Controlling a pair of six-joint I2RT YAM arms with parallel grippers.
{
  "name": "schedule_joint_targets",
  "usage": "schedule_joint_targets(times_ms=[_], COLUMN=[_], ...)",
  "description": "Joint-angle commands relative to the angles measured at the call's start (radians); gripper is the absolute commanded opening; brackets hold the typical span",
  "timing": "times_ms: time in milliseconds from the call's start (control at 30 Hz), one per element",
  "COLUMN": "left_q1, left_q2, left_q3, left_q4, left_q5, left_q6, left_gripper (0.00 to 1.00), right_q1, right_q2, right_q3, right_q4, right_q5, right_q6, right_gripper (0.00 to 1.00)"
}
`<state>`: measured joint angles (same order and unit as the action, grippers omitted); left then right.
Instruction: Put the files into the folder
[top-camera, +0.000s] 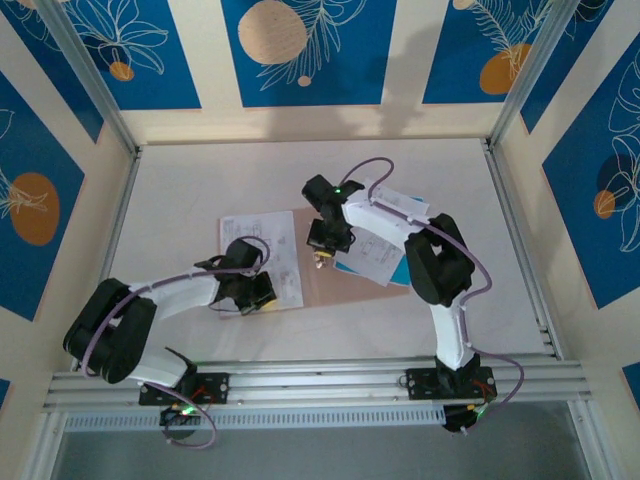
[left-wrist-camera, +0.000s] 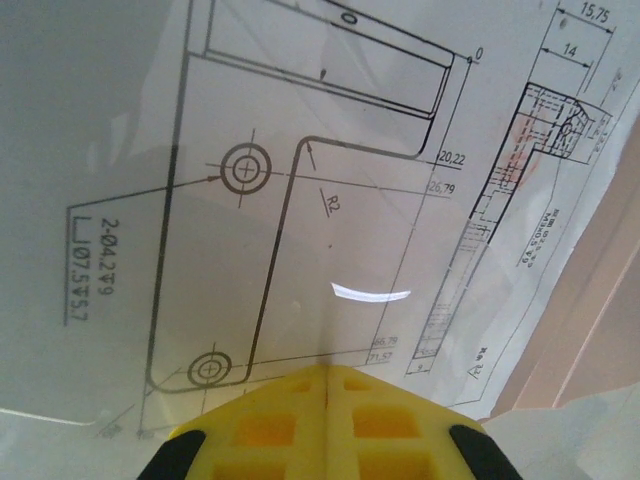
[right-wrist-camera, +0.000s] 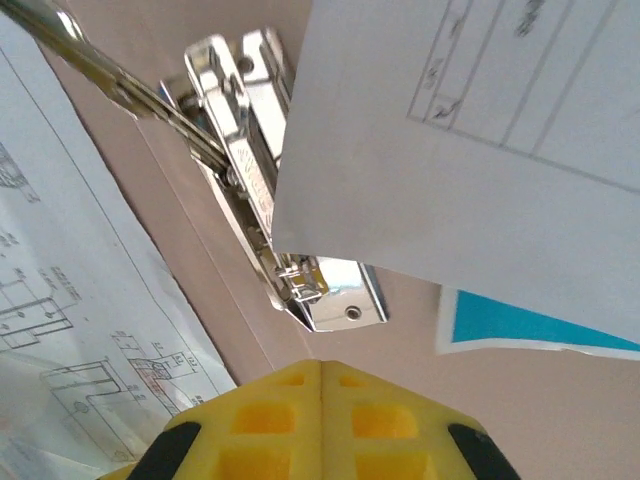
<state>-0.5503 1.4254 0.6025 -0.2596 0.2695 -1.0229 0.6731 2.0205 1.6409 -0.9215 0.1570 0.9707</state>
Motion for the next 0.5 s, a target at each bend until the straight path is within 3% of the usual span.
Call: schedule_joint_targets(times_ms=[0, 133, 200, 267, 467], left_q1=[-0.003, -0.003, -0.002, -0.003, 0.000], left_q2=[0.001, 0.002, 0.001, 0.000, -0.005], left_q3=[-0.032, -0.029, -0.026, -0.026, 0.006], left_q4=[-0.097, -0.093, -0.093, -0.094, -0.139], left_q5=[-0.029, -0.028, -0.027, -0.027, -0.046], left_q6=[-0.007, -0.005, -0.002, 0.000, 0.037], left_gripper=[0.00, 0.00, 0.00, 0.00, 0.00], right_q1=[-0.004, -0.010, -0.022, -0.032, -0.052], right_q2=[-0.081, -0.152, -0.171, -0.180, -0.182], right_q3=[0.003, -0.086, -0.143, -0.186, -0.200], right_q4=[-0.006, 0.082, 0.152, 0.235, 0.266], right_q5=[0.039, -0.027, -0.098, -0.168, -0.168], right_q6=[0.001, 0.047, 0.080, 0.103, 0.098], right_gripper=[0.17, 0.53, 0.62, 0.64, 0.61])
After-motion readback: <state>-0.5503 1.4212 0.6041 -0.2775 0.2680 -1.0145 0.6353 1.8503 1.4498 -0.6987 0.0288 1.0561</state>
